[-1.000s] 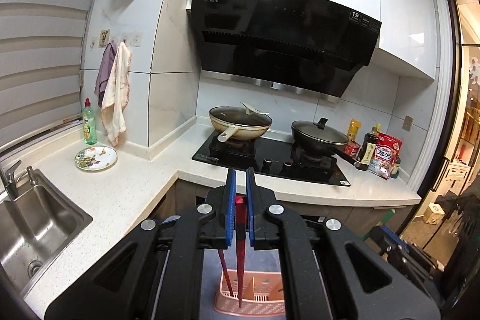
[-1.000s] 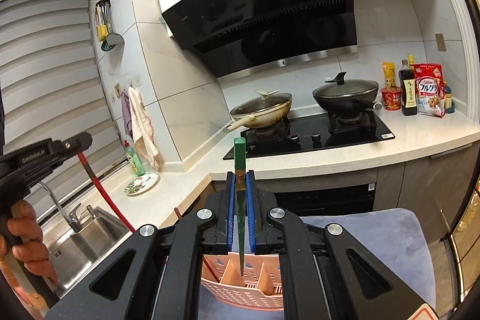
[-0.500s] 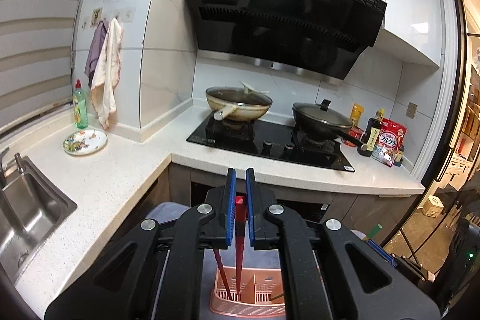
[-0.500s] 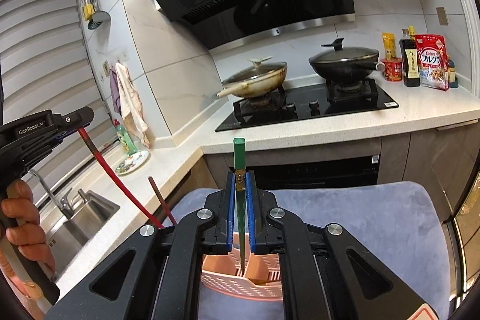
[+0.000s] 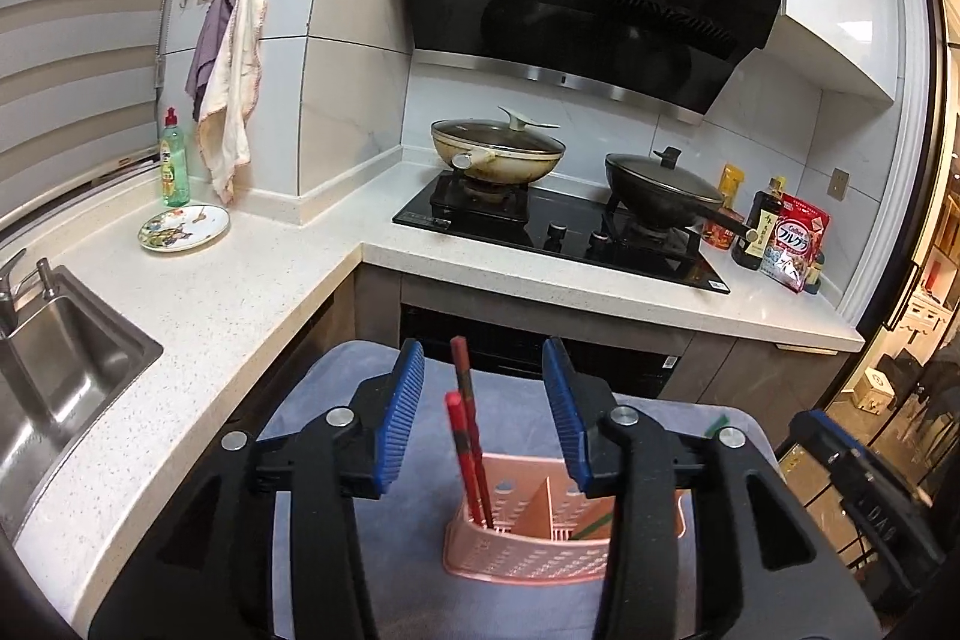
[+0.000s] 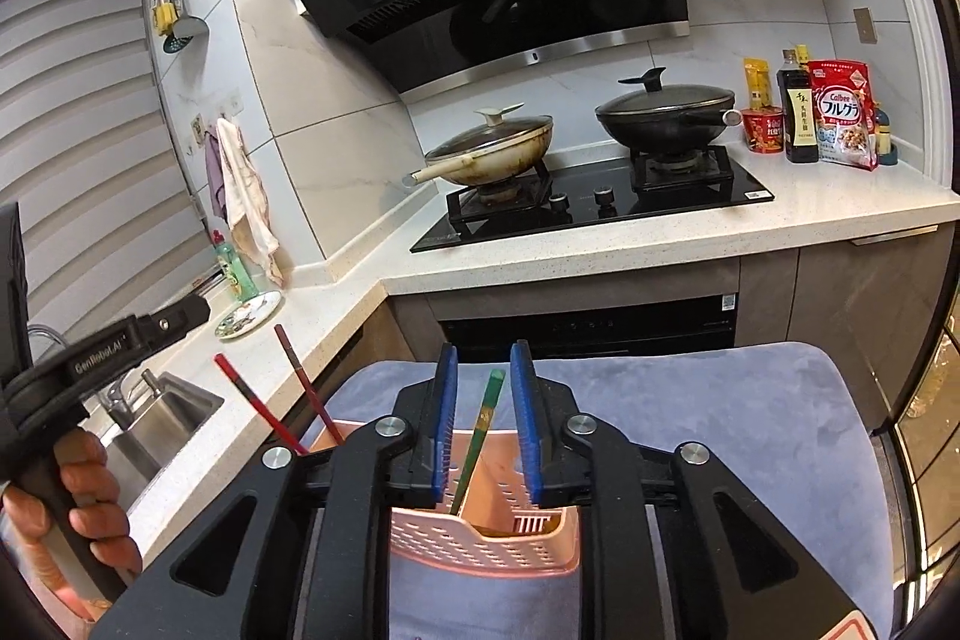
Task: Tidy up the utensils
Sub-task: 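Lift both chopsticks into the pink holder and open both tools, then move both open tools back toward the remaining chopsticks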
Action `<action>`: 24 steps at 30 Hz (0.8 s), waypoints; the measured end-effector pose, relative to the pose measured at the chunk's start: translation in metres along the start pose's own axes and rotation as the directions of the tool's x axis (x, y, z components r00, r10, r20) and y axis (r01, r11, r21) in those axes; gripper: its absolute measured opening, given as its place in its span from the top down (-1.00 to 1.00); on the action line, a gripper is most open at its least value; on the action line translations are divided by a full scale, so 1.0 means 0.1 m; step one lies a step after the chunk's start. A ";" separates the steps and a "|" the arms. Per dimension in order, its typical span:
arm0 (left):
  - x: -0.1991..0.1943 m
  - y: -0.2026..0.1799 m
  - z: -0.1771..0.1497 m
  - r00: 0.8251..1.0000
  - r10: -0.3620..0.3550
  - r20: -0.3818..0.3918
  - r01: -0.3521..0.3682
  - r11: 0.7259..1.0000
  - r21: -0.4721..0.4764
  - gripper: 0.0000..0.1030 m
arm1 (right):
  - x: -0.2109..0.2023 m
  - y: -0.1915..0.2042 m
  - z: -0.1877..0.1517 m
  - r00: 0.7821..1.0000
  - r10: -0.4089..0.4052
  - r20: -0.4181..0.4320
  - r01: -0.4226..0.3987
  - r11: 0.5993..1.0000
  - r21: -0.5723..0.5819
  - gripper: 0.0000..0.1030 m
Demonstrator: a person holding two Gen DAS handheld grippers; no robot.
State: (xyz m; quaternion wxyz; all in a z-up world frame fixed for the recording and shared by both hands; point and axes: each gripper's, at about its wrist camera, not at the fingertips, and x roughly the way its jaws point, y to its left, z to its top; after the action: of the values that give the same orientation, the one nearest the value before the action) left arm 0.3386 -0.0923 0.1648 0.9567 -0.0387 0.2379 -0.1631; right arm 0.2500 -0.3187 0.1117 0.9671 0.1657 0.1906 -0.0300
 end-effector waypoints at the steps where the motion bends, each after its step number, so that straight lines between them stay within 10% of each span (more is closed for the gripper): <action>1: -0.03 0.00 -0.02 1.000 0.003 -0.002 -0.003 1.000 0.003 0.10 | -0.04 0.00 -0.01 1.000 0.001 0.001 -0.001 1.000 -0.002 0.58; 12: -0.60 0.18 -0.60 0.996 0.031 -0.079 -0.029 0.999 0.019 -0.06 | -0.76 0.13 -0.47 0.999 0.008 -0.045 -0.010 0.999 -0.044 0.47; 24: -1.17 0.55 -1.69 0.972 0.111 -0.205 -0.111 0.994 0.011 -0.10 | -1.32 0.17 -1.80 0.969 -0.030 -0.245 0.018 0.998 -0.054 0.47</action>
State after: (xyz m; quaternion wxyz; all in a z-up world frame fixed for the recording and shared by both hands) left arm 0.1783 -0.0011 0.0590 0.9347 -0.0087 0.3372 -0.1123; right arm 0.0650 -0.2439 0.0102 0.9396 0.1411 0.3113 -0.0161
